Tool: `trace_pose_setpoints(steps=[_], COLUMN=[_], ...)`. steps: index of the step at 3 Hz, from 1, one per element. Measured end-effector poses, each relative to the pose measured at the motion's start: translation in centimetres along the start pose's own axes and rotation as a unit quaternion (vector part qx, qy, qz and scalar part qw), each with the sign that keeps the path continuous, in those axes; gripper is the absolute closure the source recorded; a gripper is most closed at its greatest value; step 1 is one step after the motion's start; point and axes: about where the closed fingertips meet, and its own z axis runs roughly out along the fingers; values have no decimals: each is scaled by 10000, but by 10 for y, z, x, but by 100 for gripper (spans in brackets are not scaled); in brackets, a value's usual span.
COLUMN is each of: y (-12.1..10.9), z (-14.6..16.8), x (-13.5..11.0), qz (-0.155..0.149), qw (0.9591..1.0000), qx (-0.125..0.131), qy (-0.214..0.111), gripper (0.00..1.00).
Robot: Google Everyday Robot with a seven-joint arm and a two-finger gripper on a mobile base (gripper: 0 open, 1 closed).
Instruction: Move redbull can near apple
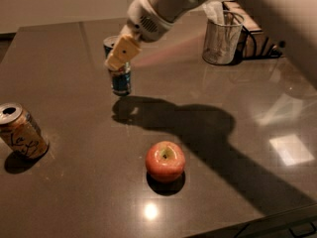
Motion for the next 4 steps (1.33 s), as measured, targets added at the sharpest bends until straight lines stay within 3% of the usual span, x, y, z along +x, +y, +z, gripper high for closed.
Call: trace_pose_setpoints(steps=[2,4], y=[47,76], z=[-58,-78], x=[61,116], qz=[-55,-40], qw=[9997,9993], qx=[132,141], qy=[184,335], gripper=[100,100])
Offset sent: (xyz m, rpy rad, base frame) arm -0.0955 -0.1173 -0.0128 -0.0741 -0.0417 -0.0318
